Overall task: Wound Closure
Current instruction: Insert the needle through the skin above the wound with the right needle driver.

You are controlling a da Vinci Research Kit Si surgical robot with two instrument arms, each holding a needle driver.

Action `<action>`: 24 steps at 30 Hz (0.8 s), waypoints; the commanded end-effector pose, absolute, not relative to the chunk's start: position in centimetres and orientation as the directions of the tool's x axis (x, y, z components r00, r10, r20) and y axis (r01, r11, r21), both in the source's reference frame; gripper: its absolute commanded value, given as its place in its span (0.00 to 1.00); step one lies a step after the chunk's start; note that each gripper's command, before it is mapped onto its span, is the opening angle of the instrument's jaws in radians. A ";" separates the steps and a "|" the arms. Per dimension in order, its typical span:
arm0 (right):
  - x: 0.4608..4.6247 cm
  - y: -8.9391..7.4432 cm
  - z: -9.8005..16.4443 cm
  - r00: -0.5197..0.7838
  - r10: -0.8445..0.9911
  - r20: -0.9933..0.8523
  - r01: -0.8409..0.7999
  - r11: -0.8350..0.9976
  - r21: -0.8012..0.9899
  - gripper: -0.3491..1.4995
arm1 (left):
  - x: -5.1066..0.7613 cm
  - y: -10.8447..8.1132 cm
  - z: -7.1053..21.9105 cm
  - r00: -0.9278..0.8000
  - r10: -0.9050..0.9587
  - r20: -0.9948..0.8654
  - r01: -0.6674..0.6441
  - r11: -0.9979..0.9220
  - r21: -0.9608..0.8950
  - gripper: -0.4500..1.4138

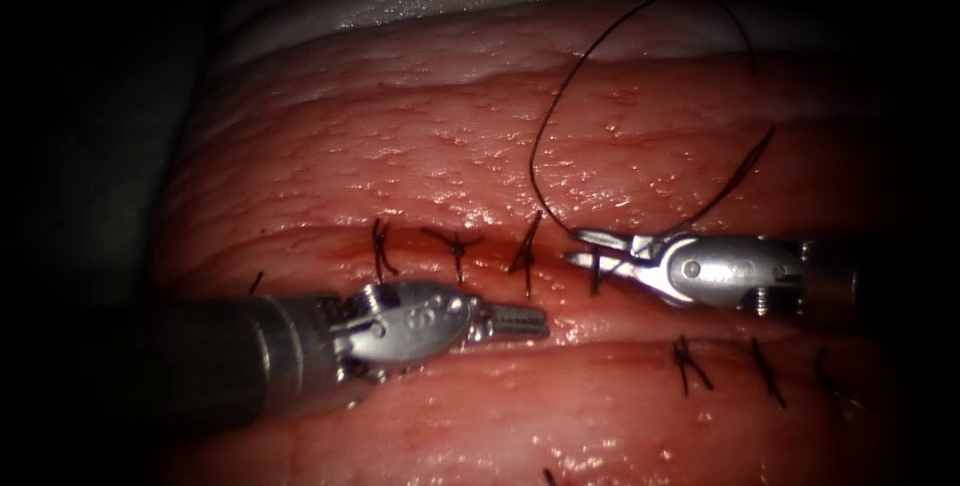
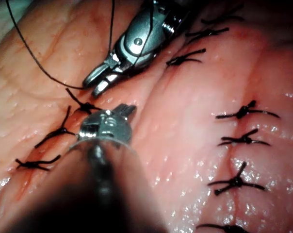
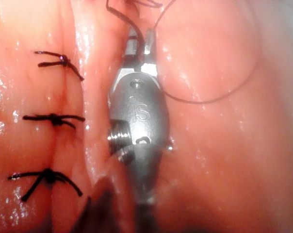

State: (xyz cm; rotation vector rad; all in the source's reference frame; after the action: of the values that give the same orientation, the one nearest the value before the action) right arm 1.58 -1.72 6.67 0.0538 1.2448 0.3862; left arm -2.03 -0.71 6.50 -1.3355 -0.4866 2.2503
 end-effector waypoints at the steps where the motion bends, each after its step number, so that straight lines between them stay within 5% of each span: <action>1: 1.66 -1.6 6.7 0.253 0.333 -0.908 -0.257 0.928 0.269 0.00 | -2.08 -0.7 6.5 -0.407 0.560 -0.722 -0.219 -0.827 -0.518 0.12; 19: 1.69 -1.3 6.6 0.183 0.508 -0.842 -0.227 0.855 0.466 0.00 | -2.41 -0.5 6.7 -0.389 0.553 -0.737 -0.263 -0.833 -0.486 0.14; 24: 1.69 -1.1 6.4 0.201 0.374 -0.905 -0.208 0.919 0.334 0.00 | -2.38 -0.6 7.0 -0.409 0.538 -0.737 -0.256 -0.843 -0.473 0.14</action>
State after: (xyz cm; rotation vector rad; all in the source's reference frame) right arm 1.63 -1.18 6.36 0.1395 1.3043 0.3981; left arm -2.32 -0.62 6.98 -1.3279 -0.3939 2.2723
